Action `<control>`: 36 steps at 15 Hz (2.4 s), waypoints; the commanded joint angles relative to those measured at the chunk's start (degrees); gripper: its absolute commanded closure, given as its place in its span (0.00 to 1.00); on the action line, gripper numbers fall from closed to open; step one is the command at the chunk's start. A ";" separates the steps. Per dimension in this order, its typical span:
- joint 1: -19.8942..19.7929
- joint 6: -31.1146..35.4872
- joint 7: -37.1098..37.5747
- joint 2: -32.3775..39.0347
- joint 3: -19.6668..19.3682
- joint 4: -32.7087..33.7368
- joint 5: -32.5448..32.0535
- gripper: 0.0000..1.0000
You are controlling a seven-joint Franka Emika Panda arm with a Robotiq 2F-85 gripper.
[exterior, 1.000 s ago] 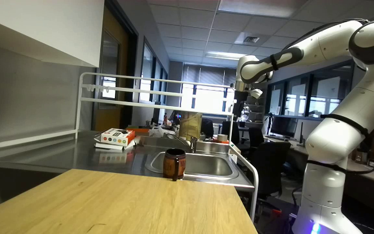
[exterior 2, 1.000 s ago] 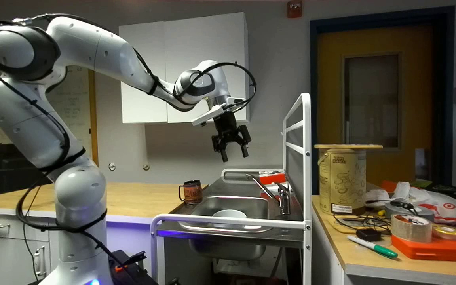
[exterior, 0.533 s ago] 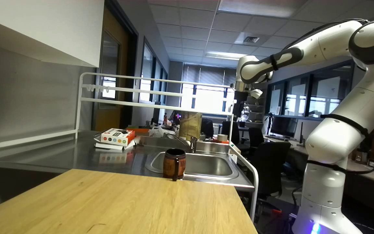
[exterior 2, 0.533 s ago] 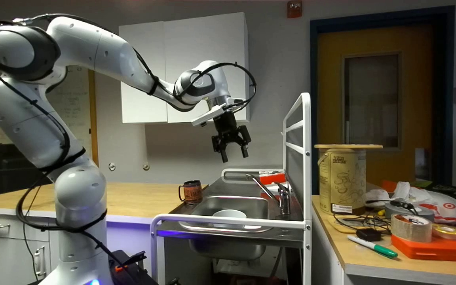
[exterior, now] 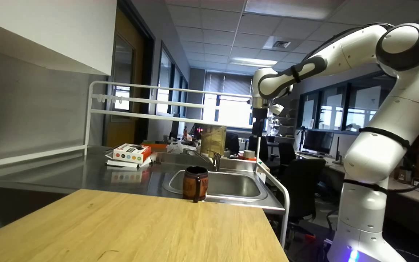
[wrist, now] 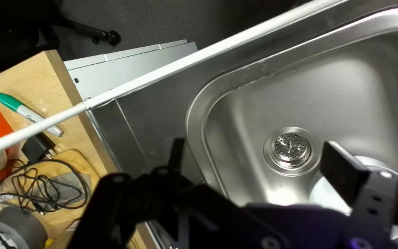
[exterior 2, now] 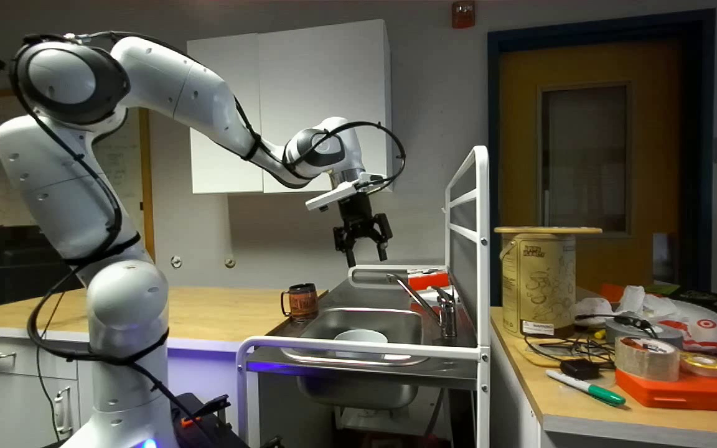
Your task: Put the mug in the sink
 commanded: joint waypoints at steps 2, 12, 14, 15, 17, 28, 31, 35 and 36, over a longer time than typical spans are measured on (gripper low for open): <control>2.73 -3.71 7.75 9.86 5.71 7.11 -0.47 0.00; 9.71 -14.32 22.47 29.31 12.41 26.32 2.99 0.00; 11.06 -15.99 24.39 32.22 12.97 29.83 4.26 0.00; 11.80 -16.81 25.05 33.76 13.33 31.63 5.30 0.00; 13.74 -18.52 27.24 36.32 14.19 34.49 5.98 0.00; 24.19 -24.81 31.75 42.65 17.83 34.90 4.02 0.00; 24.12 -23.98 30.52 41.96 17.69 32.72 3.92 0.33; 23.24 -23.75 29.36 40.28 17.44 31.53 4.14 0.63; 22.84 -23.71 28.74 39.45 17.40 31.17 4.34 0.71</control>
